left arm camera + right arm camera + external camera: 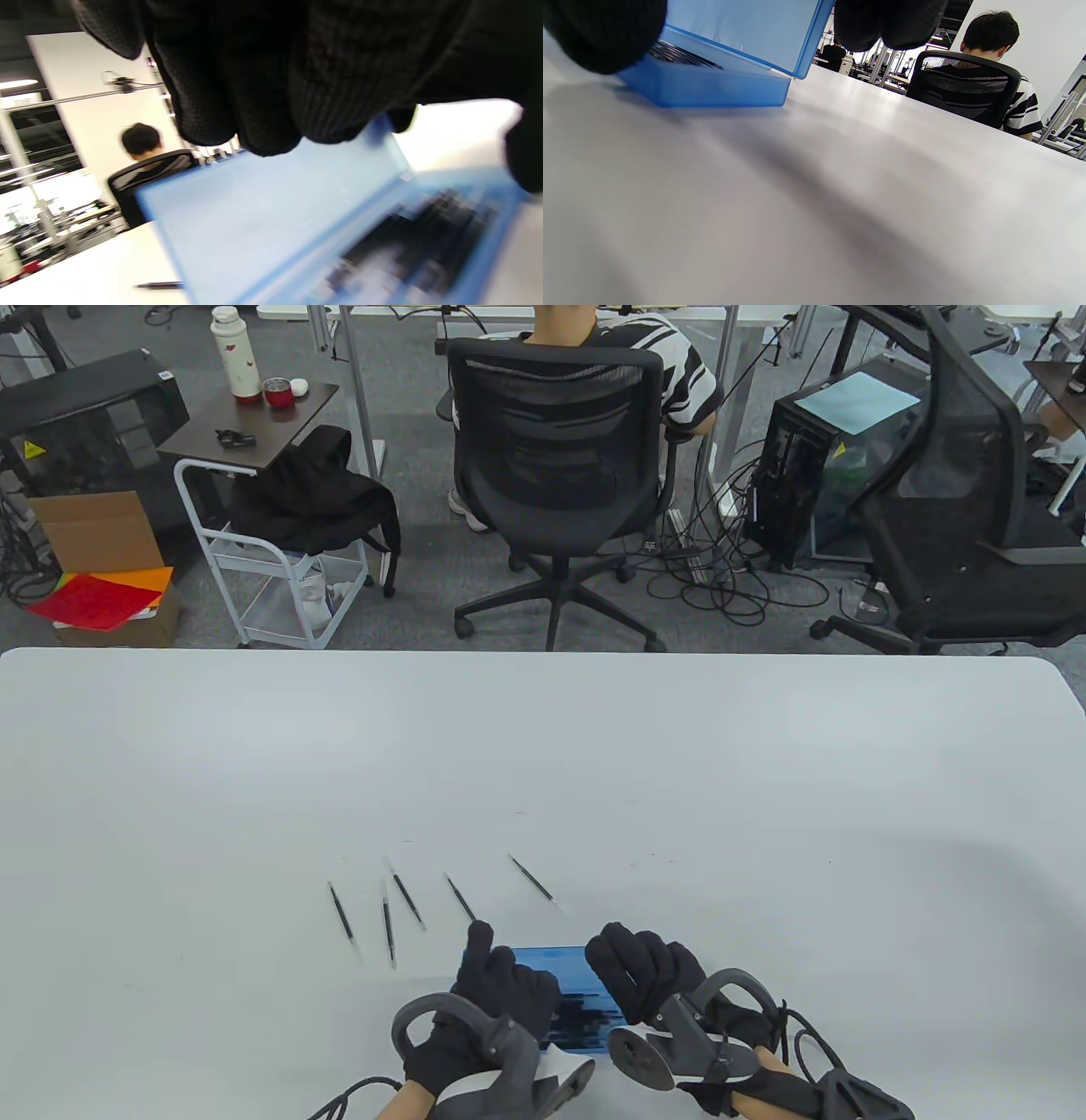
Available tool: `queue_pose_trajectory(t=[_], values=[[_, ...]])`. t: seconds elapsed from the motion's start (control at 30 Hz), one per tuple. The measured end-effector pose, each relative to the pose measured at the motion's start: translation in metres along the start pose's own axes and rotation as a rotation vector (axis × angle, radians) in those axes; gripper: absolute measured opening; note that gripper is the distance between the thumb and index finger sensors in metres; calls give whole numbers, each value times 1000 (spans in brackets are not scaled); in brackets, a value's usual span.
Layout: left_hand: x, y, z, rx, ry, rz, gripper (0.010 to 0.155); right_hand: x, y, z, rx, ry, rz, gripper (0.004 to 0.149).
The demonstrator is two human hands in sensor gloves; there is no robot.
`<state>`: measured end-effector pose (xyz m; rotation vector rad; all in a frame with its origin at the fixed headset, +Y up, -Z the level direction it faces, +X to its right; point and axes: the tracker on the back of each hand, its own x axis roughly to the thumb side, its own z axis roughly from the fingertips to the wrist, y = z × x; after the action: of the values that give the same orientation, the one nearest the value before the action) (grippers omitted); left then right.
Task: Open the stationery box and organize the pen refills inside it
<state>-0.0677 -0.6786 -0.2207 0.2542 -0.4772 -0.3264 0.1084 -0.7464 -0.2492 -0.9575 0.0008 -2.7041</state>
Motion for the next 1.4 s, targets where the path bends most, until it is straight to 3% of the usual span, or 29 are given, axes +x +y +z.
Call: queue_pose_trajectory(t=[0.23,0.37,0.6,0.87,1.4], values=[[-67,-2,-4,-59,295,23,49,0,0,0,-1,1,2,119],[-100,-24,-11,-150,464,47,50,0,0,0,-1,-1,1,119],[-131,-76,-26,-359,657,9,54,1,0,0,0,-2,0,119],[-144,-115,-33,-470,719,-4,56,0,0,0,0,-4,-2,119],[-149,-140,-36,-538,765,52,49,1,0,0,0,-5,0,118]])
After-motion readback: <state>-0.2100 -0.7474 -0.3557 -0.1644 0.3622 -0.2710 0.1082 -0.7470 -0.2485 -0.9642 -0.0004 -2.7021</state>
